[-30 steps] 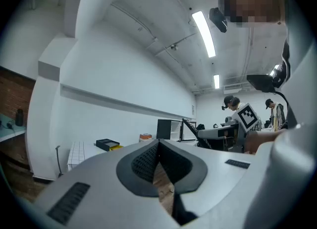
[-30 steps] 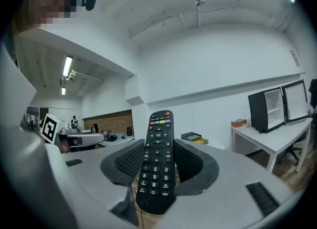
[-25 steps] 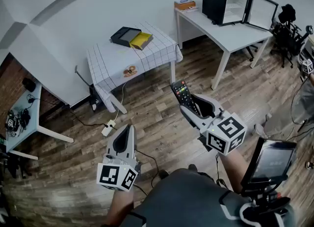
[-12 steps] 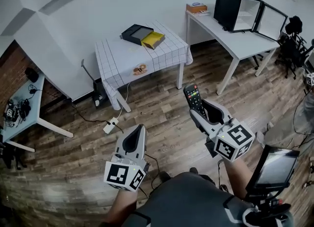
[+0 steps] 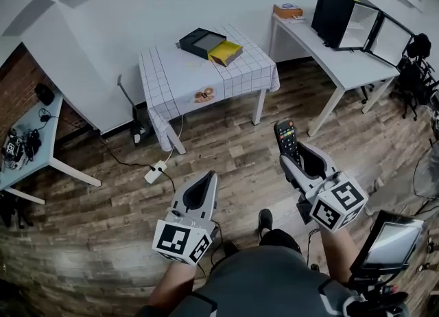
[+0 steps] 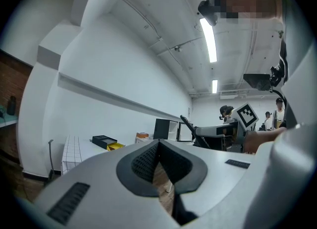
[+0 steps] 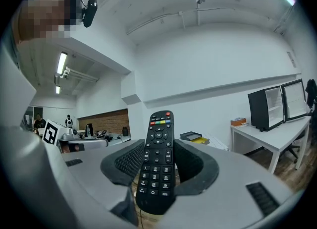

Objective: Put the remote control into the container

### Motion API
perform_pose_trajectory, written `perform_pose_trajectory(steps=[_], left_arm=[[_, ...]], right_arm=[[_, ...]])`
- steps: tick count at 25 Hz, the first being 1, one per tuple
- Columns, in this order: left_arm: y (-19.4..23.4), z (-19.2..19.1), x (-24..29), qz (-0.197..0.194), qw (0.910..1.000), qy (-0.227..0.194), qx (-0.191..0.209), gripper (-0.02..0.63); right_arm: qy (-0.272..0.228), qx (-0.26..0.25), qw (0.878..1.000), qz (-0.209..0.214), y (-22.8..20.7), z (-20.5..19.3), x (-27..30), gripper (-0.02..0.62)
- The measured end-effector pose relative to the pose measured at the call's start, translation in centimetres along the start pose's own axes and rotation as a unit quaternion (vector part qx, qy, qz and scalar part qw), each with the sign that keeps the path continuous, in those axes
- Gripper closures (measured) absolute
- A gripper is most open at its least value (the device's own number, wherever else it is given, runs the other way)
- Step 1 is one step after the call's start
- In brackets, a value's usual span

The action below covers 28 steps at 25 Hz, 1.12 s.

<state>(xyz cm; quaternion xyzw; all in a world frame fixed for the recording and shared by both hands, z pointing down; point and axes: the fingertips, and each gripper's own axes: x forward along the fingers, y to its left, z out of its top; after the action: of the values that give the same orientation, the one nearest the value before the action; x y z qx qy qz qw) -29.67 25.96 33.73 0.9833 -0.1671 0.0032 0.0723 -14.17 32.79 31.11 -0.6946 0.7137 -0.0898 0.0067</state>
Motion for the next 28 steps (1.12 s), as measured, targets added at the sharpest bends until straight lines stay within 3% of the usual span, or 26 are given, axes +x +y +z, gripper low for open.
perform_pose_trajectory(steps=[8,16,23,28], left_arm=[[1.8,1.2,6.8,0.023,0.9997,0.007,-0.003,0.597],[1.9,3.0,15.5,0.043,0.9985,0.017,0.03,0.597],[2.0,3.2,21.2,0.069,0.9969,0.021,0.03,0.597],[2.1,2.6,23.5,0.077,0.9958,0.038,0.031,0.597]], right_arm=[[-0.011,0.014,0.999,0.026,-6.4,1.1,4.3,0.397],[-0.007,0.021,0.998,0.051,-14.7,2.5,8.2,0.397],[-0.01,0.025,0.997,0.077,-20.3,3.4,10.3,0.397],[0.004,0.069,0.994,0.081,-23.6,2.8,12.0,0.397]])
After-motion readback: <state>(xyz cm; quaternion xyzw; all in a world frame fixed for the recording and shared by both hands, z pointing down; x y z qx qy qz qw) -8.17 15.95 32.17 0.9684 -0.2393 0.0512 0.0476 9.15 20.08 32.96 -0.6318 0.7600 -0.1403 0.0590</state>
